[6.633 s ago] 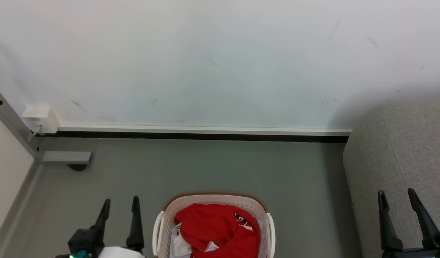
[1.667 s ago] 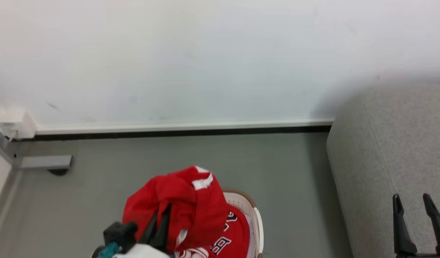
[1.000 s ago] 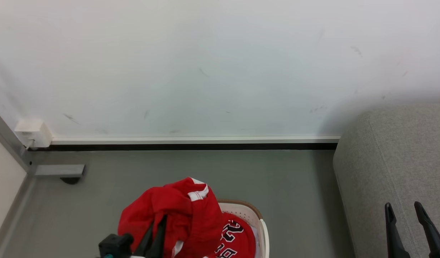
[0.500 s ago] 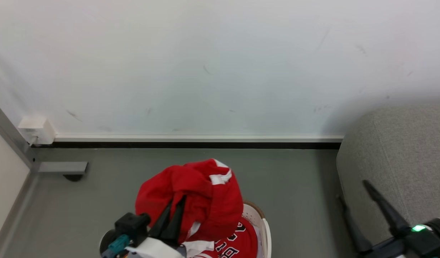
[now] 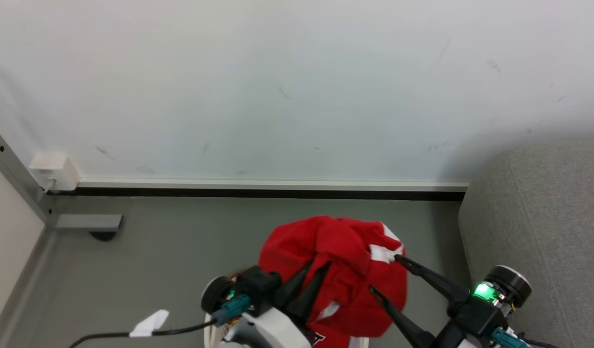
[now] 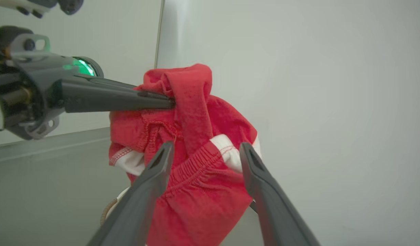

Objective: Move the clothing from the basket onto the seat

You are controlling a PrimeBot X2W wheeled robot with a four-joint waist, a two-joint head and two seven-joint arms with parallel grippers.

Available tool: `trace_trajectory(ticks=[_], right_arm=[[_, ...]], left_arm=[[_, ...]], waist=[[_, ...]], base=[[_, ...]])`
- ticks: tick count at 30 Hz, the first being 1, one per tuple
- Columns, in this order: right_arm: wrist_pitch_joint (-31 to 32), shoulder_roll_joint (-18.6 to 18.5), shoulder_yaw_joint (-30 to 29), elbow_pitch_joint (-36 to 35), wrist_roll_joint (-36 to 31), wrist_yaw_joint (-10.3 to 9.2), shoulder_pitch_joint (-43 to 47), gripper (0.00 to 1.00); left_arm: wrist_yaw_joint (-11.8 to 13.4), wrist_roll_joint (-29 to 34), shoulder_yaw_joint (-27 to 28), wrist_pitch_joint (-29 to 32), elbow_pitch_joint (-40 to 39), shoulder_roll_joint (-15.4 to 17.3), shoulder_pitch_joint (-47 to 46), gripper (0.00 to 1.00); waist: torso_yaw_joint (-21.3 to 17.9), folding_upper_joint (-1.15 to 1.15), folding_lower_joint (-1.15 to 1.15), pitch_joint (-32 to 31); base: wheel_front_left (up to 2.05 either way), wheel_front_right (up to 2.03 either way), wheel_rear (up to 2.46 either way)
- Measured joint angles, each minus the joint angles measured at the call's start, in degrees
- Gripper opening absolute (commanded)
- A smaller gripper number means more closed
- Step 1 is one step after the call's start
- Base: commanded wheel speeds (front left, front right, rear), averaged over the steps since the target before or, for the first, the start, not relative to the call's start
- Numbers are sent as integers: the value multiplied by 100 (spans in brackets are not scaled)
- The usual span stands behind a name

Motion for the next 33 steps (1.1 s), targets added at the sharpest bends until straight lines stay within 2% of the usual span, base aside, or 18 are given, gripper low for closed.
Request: trace_trajectory(ticks=[7, 16, 17, 18, 19, 21, 22, 23, 24, 25, 33], right_arm=[[-1, -112, 609, 322, 179, 0, -461, 100], [-12, -160, 1047, 740, 498, -1, -621, 100], [-12, -153, 1078, 746, 524, -1, -630, 65], [-12, -144, 1099, 746, 560, -1, -643, 24], [-12, -137, 1122, 740, 619, -1, -653, 0], [-11, -122, 1126, 717, 745, -1, -653, 0], [-11, -121, 1107, 702, 787, -1, -653, 0], [-11, -120, 1078, 688, 824, -1, -652, 0], [-9, -119, 1033, 672, 866, -1, -649, 0], [-9, -122, 981, 656, 901, -1, -645, 0], [-9, -167, 465, 542, 1224, -1, -448, 0]], left_arm=[[-8, -143, -884, 78, 32, 23, -309, 0], [-7, -883, -1650, 157, -261, 149, -545, 0], [-8, -971, -1703, 169, -296, 168, -554, 0], [-8, -1046, -1730, 174, -318, 191, -560, 0], [-8, -1091, -1739, 175, -327, 226, -573, 0], [-8, -1126, -1730, 169, -326, 277, -602, 0], [-7, -1128, -1724, 160, -322, 289, -604, 20], [-4, -1128, -1723, 133, -315, 298, -605, 47], [13, -1128, -1708, 116, -303, 303, -605, 70], [32, -1124, -1700, 94, -287, 315, -605, 100], [176, -1033, -1688, -100, -36, 380, -607, 100]], waist=[[-11, 0, 0, 30], [-48, 0, 0, 41], [-52, 0, 0, 40], [-56, 0, 0, 39], [-60, 0, 0, 40], [-69, 0, 0, 38], [-73, 0, 0, 37], [-77, 0, 0, 34], [-81, 0, 0, 28], [-85, 0, 0, 25], [-161, 0, -1, 46]], base=[[0, 0, 0], [0, 0, 0], [0, 0, 0], [0, 0, 0], [0, 0, 0], [0, 0, 0], [0, 0, 0], [0, 0, 0], [0, 0, 0], [0, 0, 0], [0, 0, 0]])
